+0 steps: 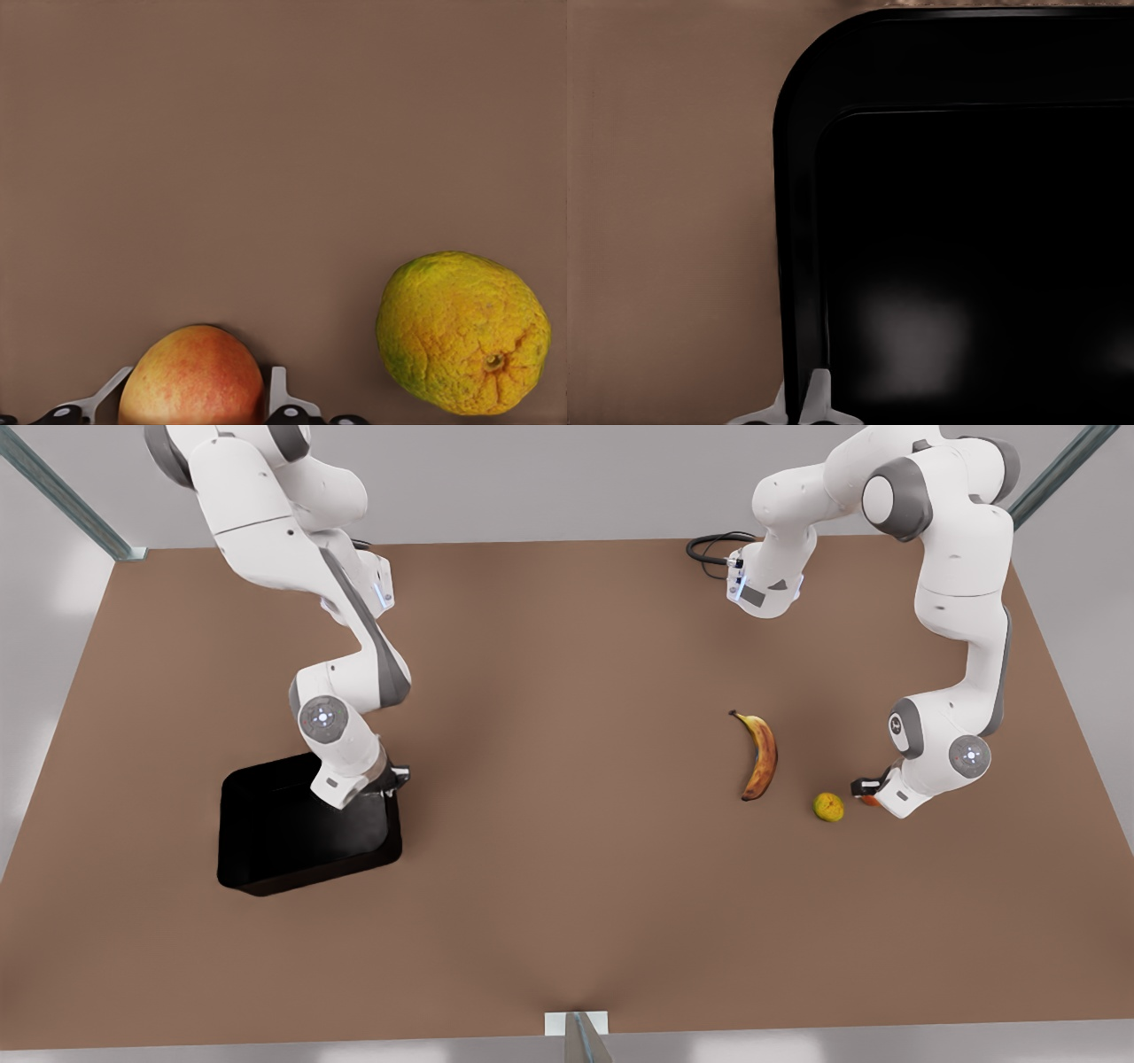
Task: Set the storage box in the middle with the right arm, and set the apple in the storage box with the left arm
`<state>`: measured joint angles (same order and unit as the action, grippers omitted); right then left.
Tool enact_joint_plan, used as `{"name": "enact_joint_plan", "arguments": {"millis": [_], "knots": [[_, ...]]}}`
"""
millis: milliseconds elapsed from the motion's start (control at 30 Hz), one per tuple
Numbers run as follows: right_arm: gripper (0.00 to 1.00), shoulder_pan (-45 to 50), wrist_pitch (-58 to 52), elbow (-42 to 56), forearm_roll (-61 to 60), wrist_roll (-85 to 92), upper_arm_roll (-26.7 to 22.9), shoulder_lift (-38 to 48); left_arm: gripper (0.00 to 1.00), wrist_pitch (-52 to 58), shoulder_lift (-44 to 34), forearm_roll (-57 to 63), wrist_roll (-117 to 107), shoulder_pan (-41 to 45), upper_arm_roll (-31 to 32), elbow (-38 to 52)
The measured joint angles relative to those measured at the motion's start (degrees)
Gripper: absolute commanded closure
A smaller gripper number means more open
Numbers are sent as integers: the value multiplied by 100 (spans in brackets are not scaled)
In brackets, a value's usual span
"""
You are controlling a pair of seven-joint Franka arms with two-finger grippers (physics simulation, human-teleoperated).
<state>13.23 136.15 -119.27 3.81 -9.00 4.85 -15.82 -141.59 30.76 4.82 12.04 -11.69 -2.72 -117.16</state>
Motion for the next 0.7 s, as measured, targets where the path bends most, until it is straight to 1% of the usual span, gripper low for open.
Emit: {"name": "enact_joint_plan", "arguments": {"millis": [67,267,367,500,633,700], "knots": [[79,290,4,134,-23,-51,0,-7,26,0,7,0,0,-7,0,0],[79,1111,0,556,-34,-1011,0,-109,27,0,9,0,0,-1,0,0],[79,1508,0,768,-31,-1496,-16,-212,30,0,9,0,0,0,0,0],[79,2013,0,1050,-29,-1837,-173,-361,30,0,3,5,-1,0,0,0],[79,2796,-10,1678,-30,-2571,-443,-847,29,-1,2,18,-7,-7,0,0],[79,3017,-15,1928,-31,-2846,-449,-982,30,7,0,24,-11,-5,0,8]]}}
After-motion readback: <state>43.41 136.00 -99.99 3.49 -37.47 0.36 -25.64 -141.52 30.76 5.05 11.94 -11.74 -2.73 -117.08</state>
